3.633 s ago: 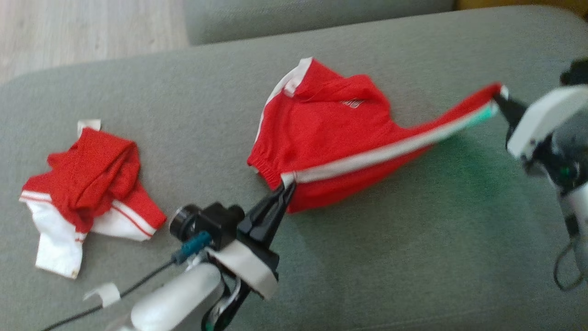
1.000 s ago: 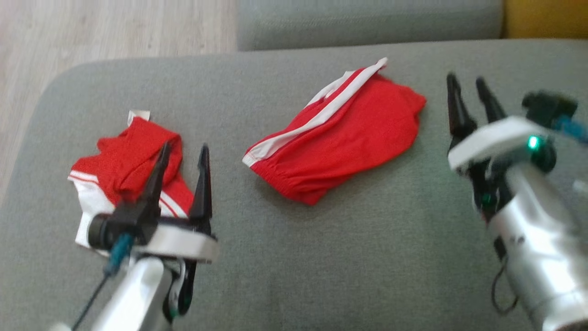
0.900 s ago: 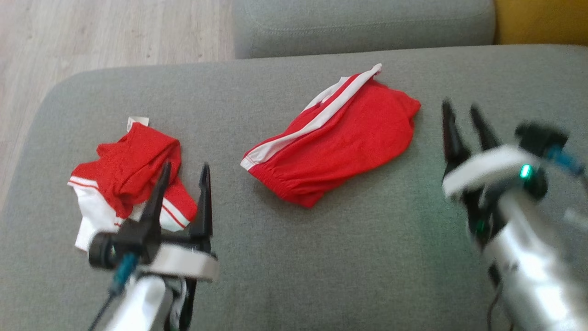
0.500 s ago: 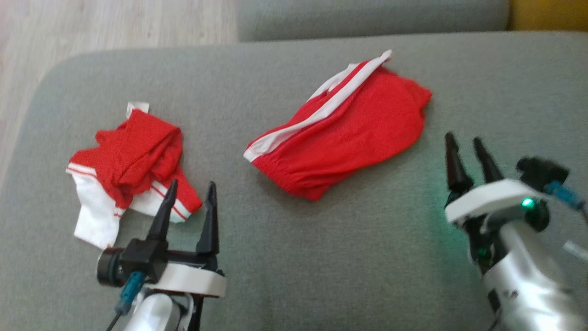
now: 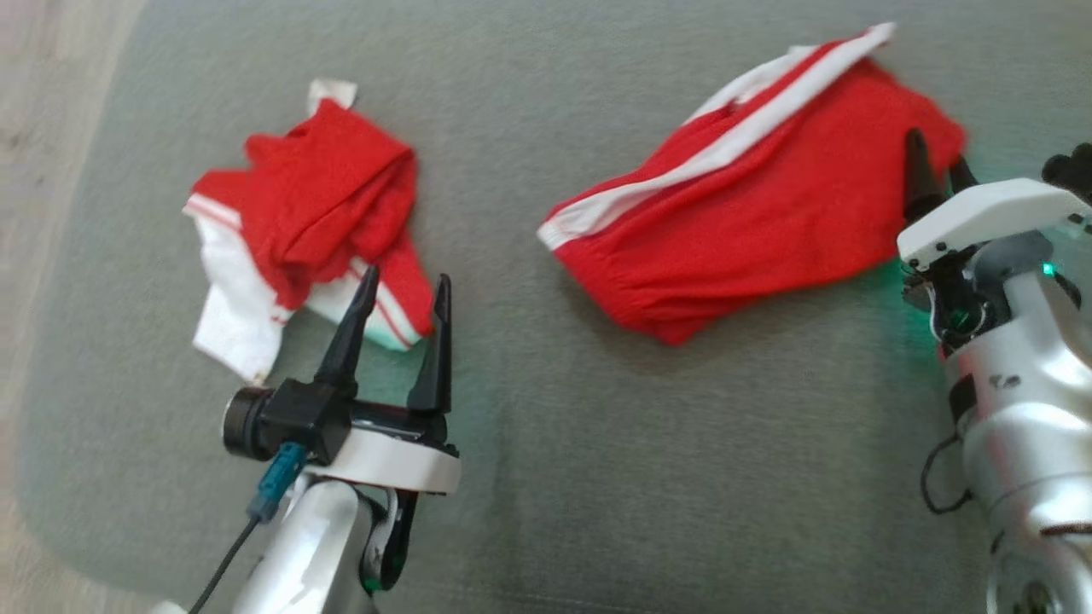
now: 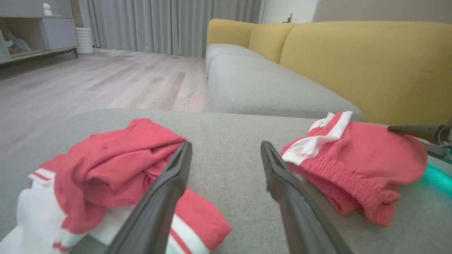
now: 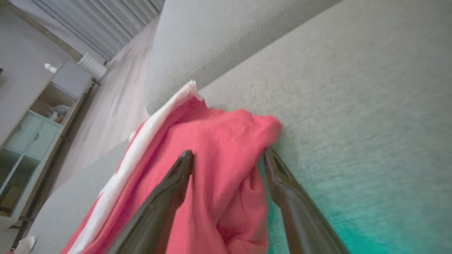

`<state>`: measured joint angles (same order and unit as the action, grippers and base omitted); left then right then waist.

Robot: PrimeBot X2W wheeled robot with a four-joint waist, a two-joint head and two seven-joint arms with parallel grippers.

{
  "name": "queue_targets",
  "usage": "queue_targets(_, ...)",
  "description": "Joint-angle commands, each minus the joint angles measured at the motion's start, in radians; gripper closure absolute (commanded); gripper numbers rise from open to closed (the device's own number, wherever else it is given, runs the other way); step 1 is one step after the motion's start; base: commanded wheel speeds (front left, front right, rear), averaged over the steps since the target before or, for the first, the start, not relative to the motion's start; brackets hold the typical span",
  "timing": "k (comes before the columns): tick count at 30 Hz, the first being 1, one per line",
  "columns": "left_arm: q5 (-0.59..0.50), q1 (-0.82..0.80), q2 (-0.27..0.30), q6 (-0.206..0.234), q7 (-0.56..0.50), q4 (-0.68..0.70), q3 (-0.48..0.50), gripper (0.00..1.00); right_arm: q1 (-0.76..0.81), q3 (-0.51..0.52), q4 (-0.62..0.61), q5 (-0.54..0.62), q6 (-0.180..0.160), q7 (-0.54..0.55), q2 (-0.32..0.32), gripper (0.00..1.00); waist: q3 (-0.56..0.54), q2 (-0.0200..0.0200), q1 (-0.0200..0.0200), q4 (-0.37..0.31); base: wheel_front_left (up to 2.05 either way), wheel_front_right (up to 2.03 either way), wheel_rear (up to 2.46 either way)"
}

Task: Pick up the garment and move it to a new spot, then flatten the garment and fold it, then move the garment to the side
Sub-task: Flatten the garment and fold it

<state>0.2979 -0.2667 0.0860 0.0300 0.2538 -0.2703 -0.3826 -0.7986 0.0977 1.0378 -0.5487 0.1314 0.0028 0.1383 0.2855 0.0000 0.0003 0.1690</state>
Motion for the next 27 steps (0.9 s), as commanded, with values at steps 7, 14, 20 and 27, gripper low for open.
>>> queue_targets(7,-0.026,-0.047,-0.013,-0.019,0.008,0.018,0.062,0.00,-0.091,-0.004,0.157,0.087,-0.001,0.053,0.012,0.00,0.038,0.0000,-0.0003,0.058,0.00,0.00,0.00)
queue_targets(14,-0.040,-0.043,-0.025,-0.028,0.008,0.010,0.083,0.00,-0.123,-0.028,0.151,0.102,-0.001,-0.023,0.000,1.00,0.029,0.0000,-0.0003,0.026,0.00,0.00,0.00)
queue_targets(20,-0.047,-0.034,-0.030,-0.039,0.008,0.009,0.101,0.00,-0.090,-0.042,0.071,0.051,-0.001,-0.081,0.042,1.00,0.003,0.0000,-0.0003,-0.029,0.00,0.00,0.00)
queue_targets(27,-0.056,-0.020,-0.033,-0.047,0.008,0.009,0.119,0.00,-0.001,0.006,0.047,0.006,-0.001,-0.091,0.152,1.00,-0.034,0.0000,-0.0003,-0.084,0.00,0.00,0.00)
